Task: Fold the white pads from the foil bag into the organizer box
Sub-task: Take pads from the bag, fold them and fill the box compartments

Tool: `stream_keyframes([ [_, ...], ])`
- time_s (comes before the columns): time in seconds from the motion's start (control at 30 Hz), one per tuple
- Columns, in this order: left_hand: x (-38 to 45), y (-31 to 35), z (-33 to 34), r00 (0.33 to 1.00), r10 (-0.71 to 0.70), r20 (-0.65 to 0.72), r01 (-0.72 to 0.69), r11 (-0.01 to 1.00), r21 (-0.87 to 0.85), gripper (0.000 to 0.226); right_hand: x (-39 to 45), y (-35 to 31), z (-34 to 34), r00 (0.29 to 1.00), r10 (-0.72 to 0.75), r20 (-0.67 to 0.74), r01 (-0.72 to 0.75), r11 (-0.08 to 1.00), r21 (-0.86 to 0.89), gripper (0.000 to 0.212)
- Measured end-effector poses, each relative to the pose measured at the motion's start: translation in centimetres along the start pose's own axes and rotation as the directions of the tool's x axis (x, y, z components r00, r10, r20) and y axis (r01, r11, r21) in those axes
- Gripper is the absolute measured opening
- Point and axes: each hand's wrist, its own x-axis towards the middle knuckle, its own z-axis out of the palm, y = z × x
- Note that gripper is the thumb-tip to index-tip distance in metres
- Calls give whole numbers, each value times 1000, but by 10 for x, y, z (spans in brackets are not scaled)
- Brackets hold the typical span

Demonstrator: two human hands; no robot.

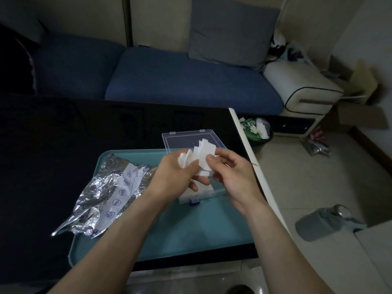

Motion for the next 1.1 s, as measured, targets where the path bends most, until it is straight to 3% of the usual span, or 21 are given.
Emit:
stream_keyframes([
  [0.17, 3, 0, -3, 1000, -17, -24, 18, 1000, 16, 12, 0, -4, -8, 996, -81, 22, 83, 989, -124, 21],
  [0.63, -1, 7, -7, 990, -136, 31, 127, 972, 197, 8, 1, -12, -25, 997, -60, 46, 64, 994, -84, 15],
  [0.8, 0, 5, -6, 989, -137, -51, 143, 976, 163, 5, 1, -14, -26, 998, -56, -13, 55, 997, -45, 20],
  [0.9, 2, 3, -4, 993, -112, -39, 116, 985, 130, 6, -1, -11, -21, 998, -53, 28, 55, 994, -98, 29],
  [1.1, 0, 3, 0, 994, -97, 45, 94, 994, 62, 6, -2, -4, -11, 995, -83, -57, 74, 987, -144, 4],
])
